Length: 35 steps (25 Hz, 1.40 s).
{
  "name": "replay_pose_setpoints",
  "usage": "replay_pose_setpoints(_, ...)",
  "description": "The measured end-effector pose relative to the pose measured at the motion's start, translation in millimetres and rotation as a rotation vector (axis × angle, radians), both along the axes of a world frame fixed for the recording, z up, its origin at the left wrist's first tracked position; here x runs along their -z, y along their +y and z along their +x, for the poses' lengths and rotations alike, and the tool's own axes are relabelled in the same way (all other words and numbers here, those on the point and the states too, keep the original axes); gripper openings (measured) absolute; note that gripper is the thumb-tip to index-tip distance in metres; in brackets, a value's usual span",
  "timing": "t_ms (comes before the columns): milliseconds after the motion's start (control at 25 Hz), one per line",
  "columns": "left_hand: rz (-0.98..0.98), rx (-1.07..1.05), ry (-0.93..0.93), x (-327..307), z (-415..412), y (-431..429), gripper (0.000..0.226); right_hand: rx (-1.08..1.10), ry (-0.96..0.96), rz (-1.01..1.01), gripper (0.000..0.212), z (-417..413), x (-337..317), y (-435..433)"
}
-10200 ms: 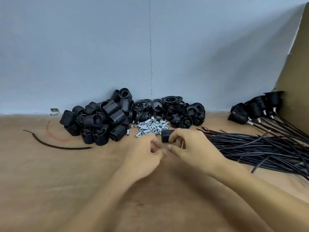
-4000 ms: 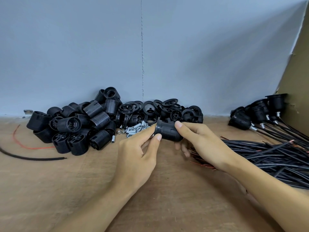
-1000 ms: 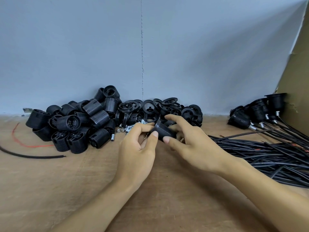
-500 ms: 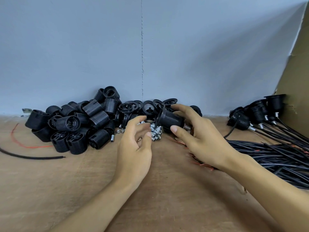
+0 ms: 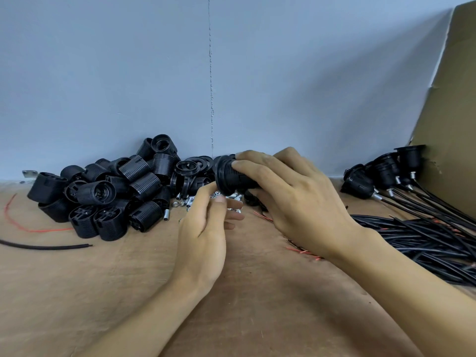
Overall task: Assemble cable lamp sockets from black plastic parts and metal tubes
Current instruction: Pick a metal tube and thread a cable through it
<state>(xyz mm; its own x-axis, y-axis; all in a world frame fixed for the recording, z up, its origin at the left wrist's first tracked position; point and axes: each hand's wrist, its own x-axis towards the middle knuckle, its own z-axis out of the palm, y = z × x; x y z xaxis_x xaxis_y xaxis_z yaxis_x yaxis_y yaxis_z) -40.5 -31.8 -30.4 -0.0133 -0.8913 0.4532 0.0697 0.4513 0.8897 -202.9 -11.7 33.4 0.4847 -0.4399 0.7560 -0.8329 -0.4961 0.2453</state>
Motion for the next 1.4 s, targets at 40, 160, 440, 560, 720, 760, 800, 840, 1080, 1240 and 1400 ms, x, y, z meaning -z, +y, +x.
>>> replay_pose_setpoints(40,0.018,0.006,0.032,0,1,-1,0.032,-0.016,-0.013,0.05,0.047,0,0,-1)
replay_pose_setpoints(160,0.082,0.024,0.076,-1,4,-4,0.045,-0.055,-0.073,0.233,0.042,-1,8,-1)
replay_pose_setpoints(440,0.098,0.045,-0.148,8,2,-6,0.031,-0.085,-0.62,0.475,0.037,-15,17,-4)
replay_pose_setpoints(560,0.099,0.068,-0.086,6,3,-6,0.017,-0.12,-0.611,0.577,0.035,-12,22,-3)
replay_pose_setpoints(720,0.154,0.142,-0.003,1,4,-3,0.042,-0.145,-0.612,0.651,0.037,-13,26,-4)
replay_pose_setpoints(760,0.157,0.151,-0.007,-1,4,-2,0.052,-0.137,-0.587,0.656,0.039,-13,27,-4)
replay_pose_setpoints(800,0.155,0.15,-0.009,-1,4,-2,0.056,-0.133,-0.558,0.661,0.04,-14,28,-3)
replay_pose_setpoints(840,0.152,0.139,-0.002,-1,4,-3,0.054,-0.132,-0.537,0.665,0.039,-14,29,-3)
replay_pose_setpoints(1080,0.145,0.098,0.012,2,6,-5,0.033,-0.132,-0.684,0.667,0.027,-17,30,-4)
replay_pose_setpoints(1240,0.152,0.099,-0.046,4,6,-6,0.052,-0.171,-0.798,0.706,0.016,-20,28,-5)
replay_pose_setpoints(1400,0.149,0.177,-0.097,7,7,-6,0.069,-0.179,-0.764,0.699,0.015,-16,28,-4)
